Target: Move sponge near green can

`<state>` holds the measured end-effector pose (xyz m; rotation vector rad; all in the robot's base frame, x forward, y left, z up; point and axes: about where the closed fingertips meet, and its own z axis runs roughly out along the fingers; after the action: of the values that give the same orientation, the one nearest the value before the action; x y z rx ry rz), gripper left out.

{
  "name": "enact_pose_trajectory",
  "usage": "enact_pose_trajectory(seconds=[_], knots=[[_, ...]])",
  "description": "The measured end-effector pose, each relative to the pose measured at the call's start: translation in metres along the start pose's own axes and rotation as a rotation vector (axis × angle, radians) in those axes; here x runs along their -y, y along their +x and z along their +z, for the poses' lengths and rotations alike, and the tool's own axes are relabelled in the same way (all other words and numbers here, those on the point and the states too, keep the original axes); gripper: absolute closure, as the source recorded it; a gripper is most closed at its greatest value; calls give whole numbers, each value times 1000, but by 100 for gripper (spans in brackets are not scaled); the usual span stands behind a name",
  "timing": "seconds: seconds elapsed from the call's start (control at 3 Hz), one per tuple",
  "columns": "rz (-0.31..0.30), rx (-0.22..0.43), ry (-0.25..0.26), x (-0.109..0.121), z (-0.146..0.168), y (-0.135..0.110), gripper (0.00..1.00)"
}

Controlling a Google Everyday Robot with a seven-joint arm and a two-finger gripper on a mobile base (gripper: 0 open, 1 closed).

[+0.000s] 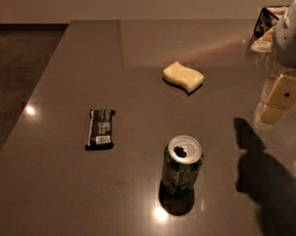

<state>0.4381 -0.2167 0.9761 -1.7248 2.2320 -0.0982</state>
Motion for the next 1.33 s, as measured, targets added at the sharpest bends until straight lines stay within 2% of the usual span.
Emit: enact_pose_trajectory(seconds=[0.33,0.67,1.0,1.33], knots=[[0,0,0,0,0,0,0],[29,-7,-21,8,7,-7,0],[80,21,-52,34,29,-26,0],[167,67,-58,67,59,-42,0]])
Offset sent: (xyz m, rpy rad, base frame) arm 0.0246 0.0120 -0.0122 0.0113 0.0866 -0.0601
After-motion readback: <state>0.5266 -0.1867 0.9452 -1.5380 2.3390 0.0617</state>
